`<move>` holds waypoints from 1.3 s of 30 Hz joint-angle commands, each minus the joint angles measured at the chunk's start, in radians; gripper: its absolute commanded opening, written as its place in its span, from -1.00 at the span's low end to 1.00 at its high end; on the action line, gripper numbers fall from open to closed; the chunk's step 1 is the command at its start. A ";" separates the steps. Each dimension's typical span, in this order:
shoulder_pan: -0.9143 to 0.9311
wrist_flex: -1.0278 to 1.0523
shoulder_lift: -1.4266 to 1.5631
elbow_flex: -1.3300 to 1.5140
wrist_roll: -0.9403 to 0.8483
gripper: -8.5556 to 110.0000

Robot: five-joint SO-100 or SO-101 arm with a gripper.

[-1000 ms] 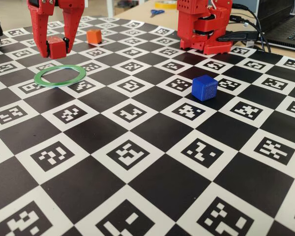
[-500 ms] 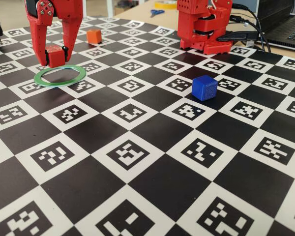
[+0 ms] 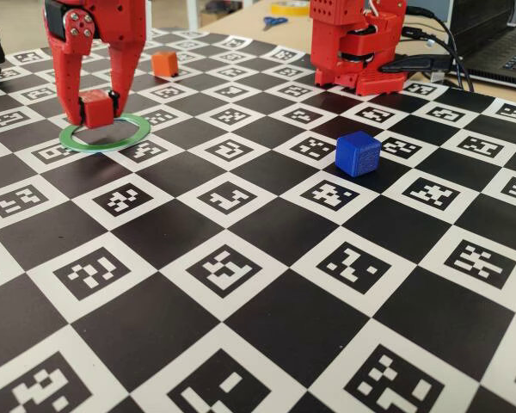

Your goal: Grab the red cube then put it in the green circle then put the blue cube on top and finally the orange cube on top

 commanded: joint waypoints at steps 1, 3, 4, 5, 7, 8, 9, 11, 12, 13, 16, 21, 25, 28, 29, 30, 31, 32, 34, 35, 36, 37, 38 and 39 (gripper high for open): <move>-0.009 -0.012 0.063 0.002 0.011 -0.84; -0.009 -0.017 0.067 0.009 0.011 -0.84; -0.009 -0.018 0.069 0.015 0.011 -0.84; -0.009 -0.018 0.071 0.017 0.011 -0.84; -0.008 -0.020 0.074 0.025 0.009 -0.84; -0.008 -0.023 0.075 0.029 0.008 -0.84; -0.006 -0.025 0.075 0.035 0.006 -0.84; -0.003 -0.029 0.078 0.044 0.005 -0.84; -0.002 -0.032 0.080 0.048 0.003 -0.84; 0.002 -0.034 0.081 0.051 0.000 -0.84; 0.005 -0.037 0.084 0.054 -0.003 -0.84; 0.008 -0.035 0.086 0.054 -0.011 -0.83; 0.011 -0.038 0.089 0.063 -0.011 -0.82; 0.009 -0.038 0.089 0.069 -0.015 -0.81; 0.009 -0.038 0.089 0.072 -0.015 -0.81; 0.009 -0.038 0.089 0.074 -0.015 -0.81; 0.008 -0.040 0.089 0.075 -0.014 -0.79; 0.008 -0.040 0.089 0.077 -0.014 -0.75; 0.008 -0.041 0.091 0.080 -0.011 -0.67; 0.008 -0.043 0.091 0.080 -0.008 -0.65; 0.008 -0.043 0.092 0.080 -0.002 -0.62; 0.009 -0.044 0.094 0.080 0.002 -0.59; 0.011 -0.044 0.095 0.080 0.009 -0.55; 0.011 -0.044 0.097 0.080 0.012 -0.52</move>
